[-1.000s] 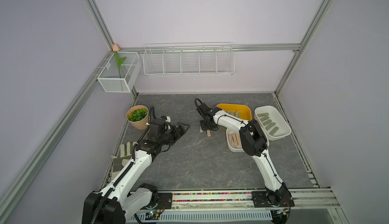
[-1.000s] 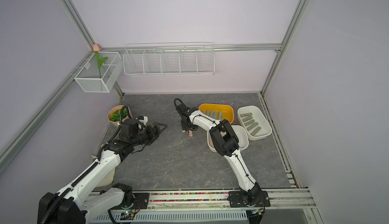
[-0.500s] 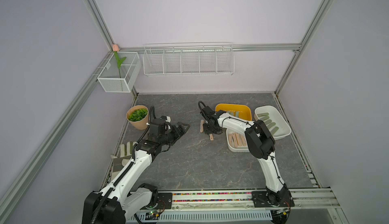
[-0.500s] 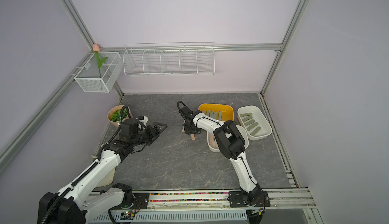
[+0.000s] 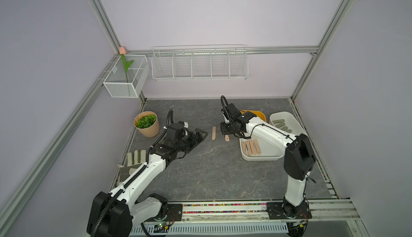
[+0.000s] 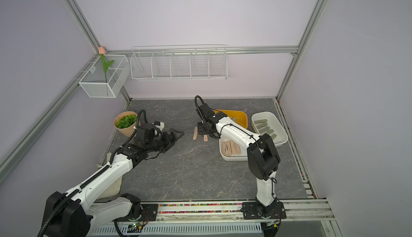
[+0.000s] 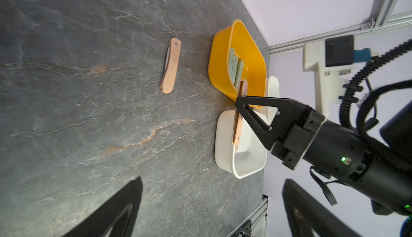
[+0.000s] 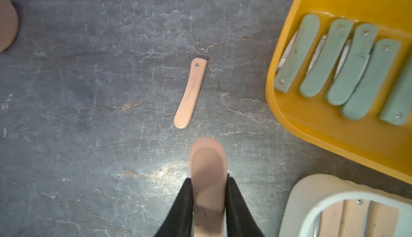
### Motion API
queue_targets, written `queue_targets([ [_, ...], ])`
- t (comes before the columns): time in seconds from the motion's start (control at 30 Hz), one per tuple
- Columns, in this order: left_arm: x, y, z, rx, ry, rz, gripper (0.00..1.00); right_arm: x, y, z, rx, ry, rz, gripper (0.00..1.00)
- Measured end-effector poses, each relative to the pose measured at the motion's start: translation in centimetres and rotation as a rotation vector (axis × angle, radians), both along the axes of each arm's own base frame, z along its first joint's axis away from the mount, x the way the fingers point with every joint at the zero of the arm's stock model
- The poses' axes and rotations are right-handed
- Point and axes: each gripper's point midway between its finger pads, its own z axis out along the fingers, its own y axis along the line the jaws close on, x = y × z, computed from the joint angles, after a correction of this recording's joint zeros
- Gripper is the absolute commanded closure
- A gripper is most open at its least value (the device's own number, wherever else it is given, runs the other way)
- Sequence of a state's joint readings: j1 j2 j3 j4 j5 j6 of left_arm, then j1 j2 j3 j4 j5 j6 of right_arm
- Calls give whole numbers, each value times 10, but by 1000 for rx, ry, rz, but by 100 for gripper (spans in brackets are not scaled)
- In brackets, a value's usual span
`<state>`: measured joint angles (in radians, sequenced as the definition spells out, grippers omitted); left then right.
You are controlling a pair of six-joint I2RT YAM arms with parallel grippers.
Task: Place the fruit knives into the storage box by color
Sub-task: Place the fruit knife in the storage box.
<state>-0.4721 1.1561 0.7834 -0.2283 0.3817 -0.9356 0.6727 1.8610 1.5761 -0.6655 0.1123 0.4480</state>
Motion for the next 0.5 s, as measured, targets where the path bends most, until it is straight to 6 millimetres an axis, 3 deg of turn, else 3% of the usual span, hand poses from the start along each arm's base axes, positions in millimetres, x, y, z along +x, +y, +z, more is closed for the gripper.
queue_targets([
  [0.1,2,-17,7,1,-14,-29,1,-2,-27,8,14,-9,-39,75],
  [0.23,4,-41,12,4,-25,-72,1,-11,-74,5,17,0,-109,75],
  [0.5,9,-86,3,15,-12,-153,1,-40,-163,-6,-14,-6,-232,75],
])
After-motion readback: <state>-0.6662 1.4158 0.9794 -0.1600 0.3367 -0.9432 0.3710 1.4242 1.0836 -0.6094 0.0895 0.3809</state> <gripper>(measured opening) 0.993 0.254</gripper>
